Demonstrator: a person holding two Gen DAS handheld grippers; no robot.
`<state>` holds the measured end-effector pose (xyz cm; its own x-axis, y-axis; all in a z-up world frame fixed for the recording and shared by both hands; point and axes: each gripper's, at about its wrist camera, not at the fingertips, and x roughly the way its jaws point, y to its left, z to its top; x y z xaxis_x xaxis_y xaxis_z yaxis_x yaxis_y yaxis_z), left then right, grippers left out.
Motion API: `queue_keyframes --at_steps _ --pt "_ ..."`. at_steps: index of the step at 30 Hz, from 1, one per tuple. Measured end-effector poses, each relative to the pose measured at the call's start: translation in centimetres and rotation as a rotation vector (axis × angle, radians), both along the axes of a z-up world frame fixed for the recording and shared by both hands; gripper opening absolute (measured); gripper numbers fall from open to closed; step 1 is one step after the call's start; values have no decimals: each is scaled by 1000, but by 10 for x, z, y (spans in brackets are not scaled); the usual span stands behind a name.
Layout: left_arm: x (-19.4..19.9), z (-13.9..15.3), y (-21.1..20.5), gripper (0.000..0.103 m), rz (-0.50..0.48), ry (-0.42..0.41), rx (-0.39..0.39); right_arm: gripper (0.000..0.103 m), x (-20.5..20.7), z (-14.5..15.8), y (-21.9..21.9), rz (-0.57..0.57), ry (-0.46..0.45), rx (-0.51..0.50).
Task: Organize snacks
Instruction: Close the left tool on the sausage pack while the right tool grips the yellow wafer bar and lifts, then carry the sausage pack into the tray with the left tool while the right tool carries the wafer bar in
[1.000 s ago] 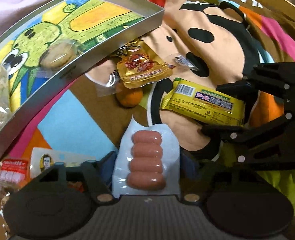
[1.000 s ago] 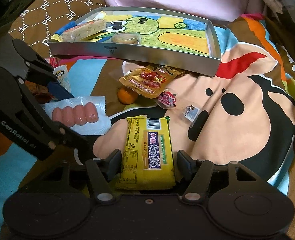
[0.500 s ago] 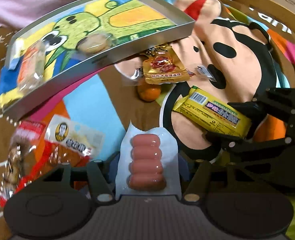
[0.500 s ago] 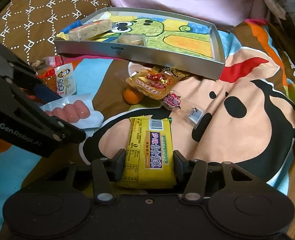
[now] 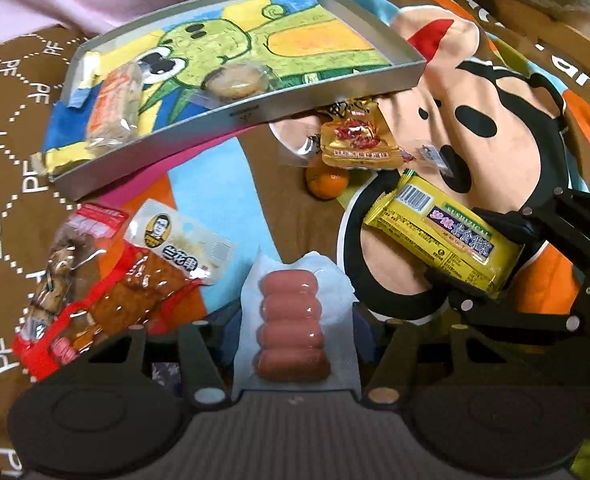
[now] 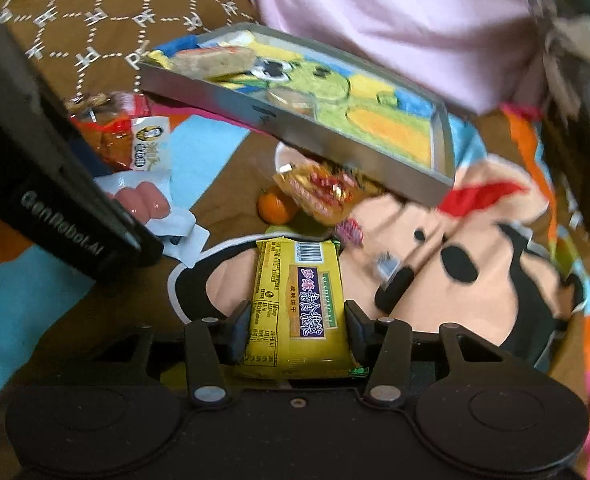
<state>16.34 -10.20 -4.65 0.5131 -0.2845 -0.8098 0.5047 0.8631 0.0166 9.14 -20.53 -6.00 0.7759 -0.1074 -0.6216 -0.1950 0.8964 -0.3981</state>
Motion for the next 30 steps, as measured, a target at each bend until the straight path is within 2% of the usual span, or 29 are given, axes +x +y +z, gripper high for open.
queue_keyframes --at_steps 3,8,18,24,30 --pt "-7 11 3 60 17 -30 -14 50 -5 6 2 15 -41 -19" --pt "-12 34 5 60 53 -80 -50 50 -10 20 -2 1 -107 17" --pt "-15 73 -7 61 99 -234 -78 50 -24 46 -7 1 -295 44" --pt "-5 88 -13 61 149 -304 -126 50 -20 63 -14 0 -417 57" --pt "22 99 -23 61 218 -350 -158 50 0 84 -27 -22 -553 72"
